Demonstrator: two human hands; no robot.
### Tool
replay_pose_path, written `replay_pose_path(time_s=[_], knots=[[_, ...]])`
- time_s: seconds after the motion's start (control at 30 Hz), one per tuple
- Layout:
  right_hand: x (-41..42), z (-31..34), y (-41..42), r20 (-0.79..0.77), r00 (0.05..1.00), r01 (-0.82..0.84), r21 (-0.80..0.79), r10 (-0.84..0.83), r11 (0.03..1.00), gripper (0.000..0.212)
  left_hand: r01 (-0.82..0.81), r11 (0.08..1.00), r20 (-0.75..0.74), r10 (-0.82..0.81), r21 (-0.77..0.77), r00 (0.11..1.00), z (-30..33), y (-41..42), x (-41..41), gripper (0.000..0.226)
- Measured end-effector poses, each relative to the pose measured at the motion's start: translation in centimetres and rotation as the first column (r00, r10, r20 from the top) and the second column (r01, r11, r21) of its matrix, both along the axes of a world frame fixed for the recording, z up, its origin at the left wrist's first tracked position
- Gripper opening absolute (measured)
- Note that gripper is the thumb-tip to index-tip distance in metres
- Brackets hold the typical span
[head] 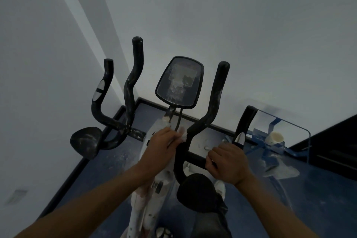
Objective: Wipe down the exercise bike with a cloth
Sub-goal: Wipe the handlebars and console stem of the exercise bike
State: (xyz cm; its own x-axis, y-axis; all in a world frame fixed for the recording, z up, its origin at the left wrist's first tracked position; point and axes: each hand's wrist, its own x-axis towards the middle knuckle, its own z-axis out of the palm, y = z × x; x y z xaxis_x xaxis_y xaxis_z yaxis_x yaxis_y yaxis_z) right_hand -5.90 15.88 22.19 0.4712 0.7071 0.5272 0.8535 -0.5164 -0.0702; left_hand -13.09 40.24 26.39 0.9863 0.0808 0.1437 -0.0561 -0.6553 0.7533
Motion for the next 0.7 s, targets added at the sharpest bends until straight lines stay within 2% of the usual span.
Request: replay_pose_path(time_s=[0.13,0.23,0.4,0.5,0.7], knots=[[0.0,0.0,0.0,0.003,1.000,0.000,-0.007,0.000,1.000,0.036,0.038,0.999,-0.036,-0.037,0.038,0.999,-0.4,1.1,-1.5,0.007],[0.0,-0.1,0.0,-0.003,1.000,0.000,-0.002,0.000,1.000,0.037,0.000,1.000,0.023,-0.001,0.022,1.000,0.6,-0.1,1.3,0.009],[0.0,0.0,0.0,-0.001,1.000,0.005,0.001,-0.005,1.000,0.036,0.038,0.999,0.099,-0.036,-0.012,0.994,1.9,-2.1,4.9,0.017],[0.0,0.0,0.0,0.004,1.000,0.005,0.005,-0.005,1.000,0.036,0.050,0.999,0.109,-0.051,0.014,0.993,1.2,-1.6,3.1,0.011],[0.0,0.1,0.0,0.014,1.000,0.010,-0.003,-0.010,1.000,0.037,0.067,0.997,0.077,-0.068,0.026,0.995,0.6,-0.6,0.4,0.018]])
